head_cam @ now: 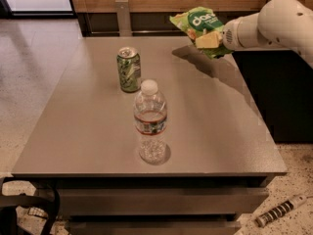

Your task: Move green rice chip bag near water bottle

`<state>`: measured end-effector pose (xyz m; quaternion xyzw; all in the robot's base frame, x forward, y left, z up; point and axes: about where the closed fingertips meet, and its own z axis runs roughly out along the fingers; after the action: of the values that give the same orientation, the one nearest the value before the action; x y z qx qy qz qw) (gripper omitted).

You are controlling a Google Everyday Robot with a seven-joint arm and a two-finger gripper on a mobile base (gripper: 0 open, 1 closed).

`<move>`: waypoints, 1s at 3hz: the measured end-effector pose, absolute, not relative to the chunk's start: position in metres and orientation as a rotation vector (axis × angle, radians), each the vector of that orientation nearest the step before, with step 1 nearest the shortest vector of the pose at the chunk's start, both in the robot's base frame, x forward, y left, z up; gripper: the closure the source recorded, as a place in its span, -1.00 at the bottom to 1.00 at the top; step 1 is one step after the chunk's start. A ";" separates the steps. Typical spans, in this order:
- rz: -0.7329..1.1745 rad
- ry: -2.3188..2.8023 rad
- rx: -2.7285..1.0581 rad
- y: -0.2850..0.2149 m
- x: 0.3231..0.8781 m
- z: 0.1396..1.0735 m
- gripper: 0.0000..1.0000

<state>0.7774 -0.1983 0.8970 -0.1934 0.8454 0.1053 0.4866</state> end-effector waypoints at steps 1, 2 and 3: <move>0.229 2.025 -0.438 -0.206 0.771 0.917 1.00; 0.229 2.025 -0.438 -0.206 0.771 0.917 1.00; 0.240 2.046 -0.427 -0.225 0.757 0.934 1.00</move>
Offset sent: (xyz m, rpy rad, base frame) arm -0.0067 -0.0082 0.0198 0.0019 -0.0378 -0.0315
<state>0.7569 -0.2249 0.9338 -0.1762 0.8446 0.0990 0.4958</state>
